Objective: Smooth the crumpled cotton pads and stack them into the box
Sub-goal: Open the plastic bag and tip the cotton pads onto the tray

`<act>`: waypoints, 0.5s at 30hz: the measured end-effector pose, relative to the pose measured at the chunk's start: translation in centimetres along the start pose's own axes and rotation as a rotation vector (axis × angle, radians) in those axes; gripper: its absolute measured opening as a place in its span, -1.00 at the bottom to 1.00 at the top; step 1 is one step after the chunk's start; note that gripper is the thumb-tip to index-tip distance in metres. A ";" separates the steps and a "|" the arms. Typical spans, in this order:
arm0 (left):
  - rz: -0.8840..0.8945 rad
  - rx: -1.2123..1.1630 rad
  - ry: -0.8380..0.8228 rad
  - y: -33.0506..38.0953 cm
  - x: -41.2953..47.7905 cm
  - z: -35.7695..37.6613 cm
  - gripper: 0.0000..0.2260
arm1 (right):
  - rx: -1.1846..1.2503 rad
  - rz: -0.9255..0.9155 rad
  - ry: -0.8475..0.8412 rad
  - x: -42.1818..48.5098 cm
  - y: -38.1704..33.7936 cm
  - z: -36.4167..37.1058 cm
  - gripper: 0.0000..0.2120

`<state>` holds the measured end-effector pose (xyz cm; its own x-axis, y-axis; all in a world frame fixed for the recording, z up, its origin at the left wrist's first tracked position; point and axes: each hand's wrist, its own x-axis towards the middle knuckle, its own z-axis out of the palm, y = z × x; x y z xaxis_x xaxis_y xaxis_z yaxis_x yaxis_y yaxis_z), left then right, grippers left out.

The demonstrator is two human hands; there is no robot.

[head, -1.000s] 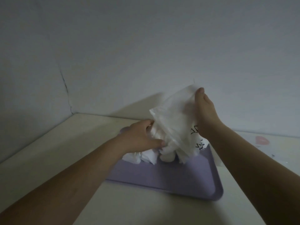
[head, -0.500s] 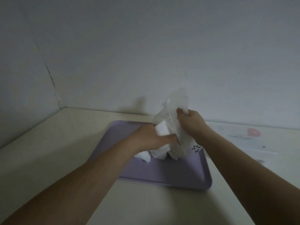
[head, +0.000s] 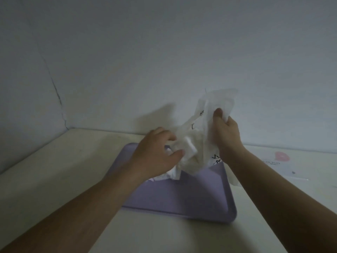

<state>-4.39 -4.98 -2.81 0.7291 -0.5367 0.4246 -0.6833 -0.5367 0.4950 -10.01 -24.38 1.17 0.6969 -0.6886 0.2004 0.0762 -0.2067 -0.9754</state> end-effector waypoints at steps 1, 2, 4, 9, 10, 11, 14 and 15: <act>0.045 -0.077 0.013 0.6 0.2 0.4 -0.62 | 0.003 0.019 -0.032 -0.4 0.0 0.0 -0.65; 0.048 -0.114 -0.042 1.0 0.6 0.9 -0.58 | 0.001 0.040 -0.067 -0.5 0.1 0.1 -0.64; 0.043 -0.082 -0.129 1.5 1.5 2.4 -0.43 | -0.008 0.090 -0.120 -0.9 0.1 -0.1 -0.59; -0.035 -0.149 -0.297 1.8 3.4 4.6 -0.43 | -0.106 0.176 -0.227 -1.2 0.9 -1.1 -0.40; -0.061 -0.124 -0.308 1.9 3.5 4.7 -0.41 | -0.093 0.196 -0.236 -1.3 1.1 -1.1 -0.36; -0.070 -0.081 -0.303 1.9 3.7 5.1 -0.41 | -0.058 0.212 -0.220 -1.3 1.2 -1.1 -0.33; -0.107 0.042 -0.274 2.2 4.3 6.1 -0.36 | 0.098 0.263 -0.128 -0.9 1.4 -0.9 -0.32; -0.117 0.052 -0.275 2.4 4.5 6.2 -0.26 | 0.145 0.270 -0.107 -0.9 1.1 -0.9 -0.35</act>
<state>-2.99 -12.69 -4.45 0.7704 -0.6214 0.1426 -0.6015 -0.6343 0.4857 -11.20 -24.54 0.02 0.7761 -0.6266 -0.0708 -0.0261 0.0803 -0.9964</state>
